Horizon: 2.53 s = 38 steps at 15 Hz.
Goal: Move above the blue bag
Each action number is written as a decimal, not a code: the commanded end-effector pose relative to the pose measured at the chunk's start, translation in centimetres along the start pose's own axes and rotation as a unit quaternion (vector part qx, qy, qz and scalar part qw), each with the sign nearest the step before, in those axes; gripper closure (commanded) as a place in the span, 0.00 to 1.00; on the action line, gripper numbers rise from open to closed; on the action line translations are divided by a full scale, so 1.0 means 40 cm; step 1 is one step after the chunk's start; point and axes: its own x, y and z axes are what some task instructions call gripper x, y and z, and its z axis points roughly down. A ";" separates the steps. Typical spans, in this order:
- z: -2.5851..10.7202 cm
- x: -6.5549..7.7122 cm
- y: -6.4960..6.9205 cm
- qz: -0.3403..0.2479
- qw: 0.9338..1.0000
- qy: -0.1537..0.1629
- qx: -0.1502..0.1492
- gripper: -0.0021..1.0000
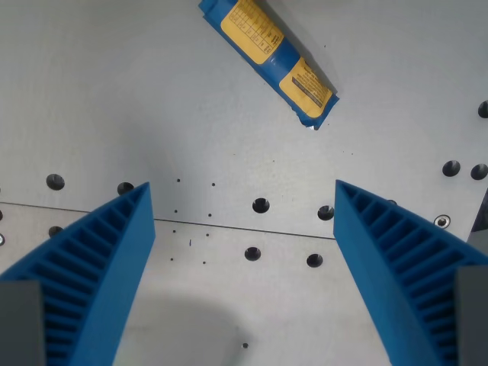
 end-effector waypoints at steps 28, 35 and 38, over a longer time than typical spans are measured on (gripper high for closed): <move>0.171 0.033 0.018 -0.217 0.976 0.020 -0.032 0.00; 0.257 0.057 0.028 -0.288 0.957 0.014 -0.041 0.00; 0.294 0.065 0.032 -0.316 0.948 0.016 -0.044 0.00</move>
